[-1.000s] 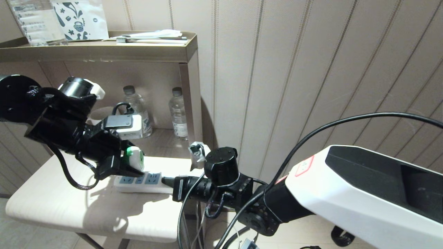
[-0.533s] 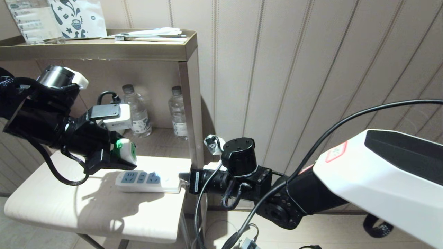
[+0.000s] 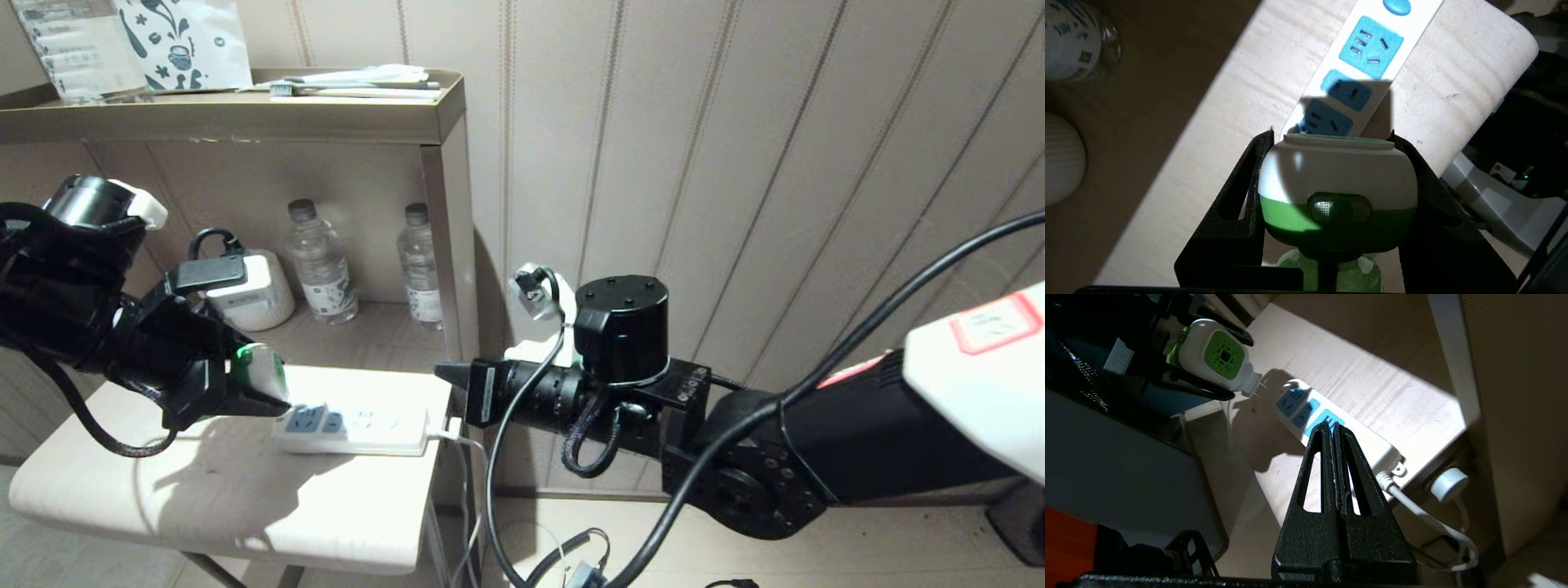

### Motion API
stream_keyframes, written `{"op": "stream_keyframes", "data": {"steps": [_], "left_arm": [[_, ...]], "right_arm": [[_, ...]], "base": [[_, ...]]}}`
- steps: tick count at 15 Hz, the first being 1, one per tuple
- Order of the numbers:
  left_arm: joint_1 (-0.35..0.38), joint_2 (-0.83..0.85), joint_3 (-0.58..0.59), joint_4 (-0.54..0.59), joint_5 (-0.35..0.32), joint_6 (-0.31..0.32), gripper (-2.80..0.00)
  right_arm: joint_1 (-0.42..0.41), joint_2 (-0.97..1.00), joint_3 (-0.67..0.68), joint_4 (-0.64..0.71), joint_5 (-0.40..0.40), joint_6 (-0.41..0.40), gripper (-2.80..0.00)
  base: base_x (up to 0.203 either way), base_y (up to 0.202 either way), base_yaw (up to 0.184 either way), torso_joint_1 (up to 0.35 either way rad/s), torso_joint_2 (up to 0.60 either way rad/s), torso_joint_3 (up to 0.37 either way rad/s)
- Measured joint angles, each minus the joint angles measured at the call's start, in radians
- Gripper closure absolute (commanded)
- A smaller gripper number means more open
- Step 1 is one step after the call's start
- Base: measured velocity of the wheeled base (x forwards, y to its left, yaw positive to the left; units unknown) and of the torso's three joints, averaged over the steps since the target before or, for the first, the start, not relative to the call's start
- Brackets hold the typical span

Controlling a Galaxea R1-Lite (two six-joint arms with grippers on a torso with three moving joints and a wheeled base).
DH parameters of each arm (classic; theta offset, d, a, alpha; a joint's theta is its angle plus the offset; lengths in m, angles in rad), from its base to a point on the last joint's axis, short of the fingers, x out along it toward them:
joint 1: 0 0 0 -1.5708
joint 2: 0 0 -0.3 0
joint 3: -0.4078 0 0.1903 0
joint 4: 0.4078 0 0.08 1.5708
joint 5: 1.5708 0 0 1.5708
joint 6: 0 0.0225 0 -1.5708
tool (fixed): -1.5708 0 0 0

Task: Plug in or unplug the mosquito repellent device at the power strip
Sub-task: Place the mosquito repellent liquid on the table

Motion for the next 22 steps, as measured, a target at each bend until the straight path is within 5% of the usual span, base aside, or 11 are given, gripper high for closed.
{"op": "stream_keyframes", "data": {"steps": [5, 7, 10, 12, 16, 22], "left_arm": [[0.069, -0.029, 0.087, -0.004, -0.06, -0.094, 0.0], [0.101, -0.047, 0.108, -0.002, -0.109, -0.131, 0.0], [0.12, -0.061, 0.121, -0.003, -0.143, -0.283, 0.0], [0.132, -0.079, 0.142, -0.002, -0.145, -0.332, 0.0], [0.14, -0.163, 0.215, -0.004, -0.147, -0.342, 0.0], [0.156, -0.269, 0.27, -0.005, -0.213, -0.342, 0.0]], "right_arm": [[0.011, -0.189, 0.095, 0.134, -0.174, -0.149, 0.0], [0.016, -0.289, 0.108, 0.21, -0.308, -0.221, 0.0], [-0.023, -0.462, 0.124, 0.352, -0.537, -0.344, 0.0], [-0.106, -0.599, 0.163, 0.425, -0.624, -0.42, 0.0], [-0.323, -0.908, 0.319, 0.55, -0.66, -0.469, 0.0], [-0.762, -1.418, 0.775, 0.595, -0.656, -0.48, 0.0]], "base": [[0.0, 0.0, 0.0, 0.0, 0.0, 0.0], [0.0, 0.0, 0.0, 0.0, 0.0, 0.0], [0.0, 0.0, 0.0, 0.0, 0.0, 0.0], [0.0, 0.0, 0.0, 0.0, 0.0, 0.0], [0.0, 0.0, 0.0, 0.0, 0.0, 0.0], [0.0, 0.0, 0.0, 0.0, 0.0, 0.0]]}}
